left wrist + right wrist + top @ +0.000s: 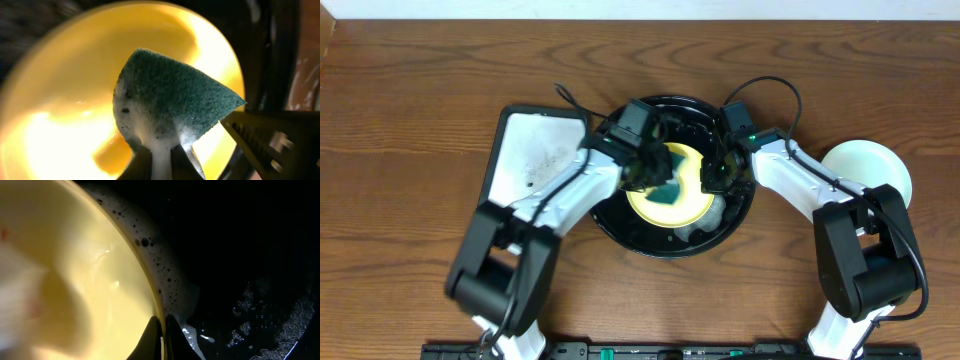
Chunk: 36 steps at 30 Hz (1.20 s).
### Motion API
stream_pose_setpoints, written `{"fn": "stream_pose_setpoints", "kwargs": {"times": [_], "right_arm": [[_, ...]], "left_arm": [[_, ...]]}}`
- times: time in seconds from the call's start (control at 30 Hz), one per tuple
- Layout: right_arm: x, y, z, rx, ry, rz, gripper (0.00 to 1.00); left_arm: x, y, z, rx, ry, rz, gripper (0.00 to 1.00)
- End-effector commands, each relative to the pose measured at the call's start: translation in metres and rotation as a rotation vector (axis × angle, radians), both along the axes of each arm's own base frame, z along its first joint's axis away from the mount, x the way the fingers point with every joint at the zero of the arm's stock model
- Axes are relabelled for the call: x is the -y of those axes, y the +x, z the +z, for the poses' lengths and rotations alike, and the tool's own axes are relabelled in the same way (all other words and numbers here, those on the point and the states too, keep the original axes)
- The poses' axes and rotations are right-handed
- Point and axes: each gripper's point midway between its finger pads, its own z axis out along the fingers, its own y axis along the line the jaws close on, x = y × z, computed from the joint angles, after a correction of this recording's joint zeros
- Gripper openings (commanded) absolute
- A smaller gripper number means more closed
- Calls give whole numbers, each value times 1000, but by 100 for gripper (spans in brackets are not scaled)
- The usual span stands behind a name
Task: Clean dirty plates on tray and stack at the side
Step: 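Bring the green sponge onto the yellow plate with the left gripper, then scrub the yellow plate with the sponge while the right gripper holds its rim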
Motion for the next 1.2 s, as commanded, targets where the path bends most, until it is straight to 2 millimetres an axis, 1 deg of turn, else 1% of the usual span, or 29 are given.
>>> {"fn": "stream_pose_setpoints", "kwargs": {"times": [0.0,0.07,0.17,0.2,0.27,0.3,0.37,0.47,0.57,0.67,0.73,0.9,1.0,1.1,1.17], "right_arm": [[9,-10,-11,-34,-49,23,1],[9,-10,-11,-34,-49,22,1],[9,-10,-11,-35,-49,23,1],[9,-10,-11,-36,-49,23,1],[9,-11,-11,-39,-50,23,1],[10,-11,-11,-39,-51,23,1],[9,-11,-11,-38,-50,23,1],[9,-11,-11,-39,-50,22,1],[9,-11,-11,-38,-51,22,1],[10,-11,-11,-39,-51,23,1],[10,-12,-11,-41,-52,24,1],[10,-11,-11,-40,-52,23,1],[10,-11,-11,-40,-52,24,1],[10,-12,-11,-41,-52,24,1],[10,-11,-11,-40,-52,23,1]], "left_arm": [[11,-4,-19,-51,-7,4,8],[7,-6,-36,-76,25,10,7],[-7,-4,-58,-72,114,2,7],[-13,-3,-63,-55,155,-19,8],[-37,0,-68,-20,291,-21,7],[-49,2,-67,3,362,-14,7],[-66,7,-62,42,460,-20,7],[-83,14,-51,99,561,-31,7],[-91,18,-44,131,609,-32,8],[-91,18,-43,133,607,-25,8],[-82,17,-46,120,556,-10,7],[-28,10,-56,21,245,23,7],[2,3,-60,-51,94,47,8],[30,-6,-61,-88,-7,11,7],[39,-14,-63,-101,-13,-3,7]]}}
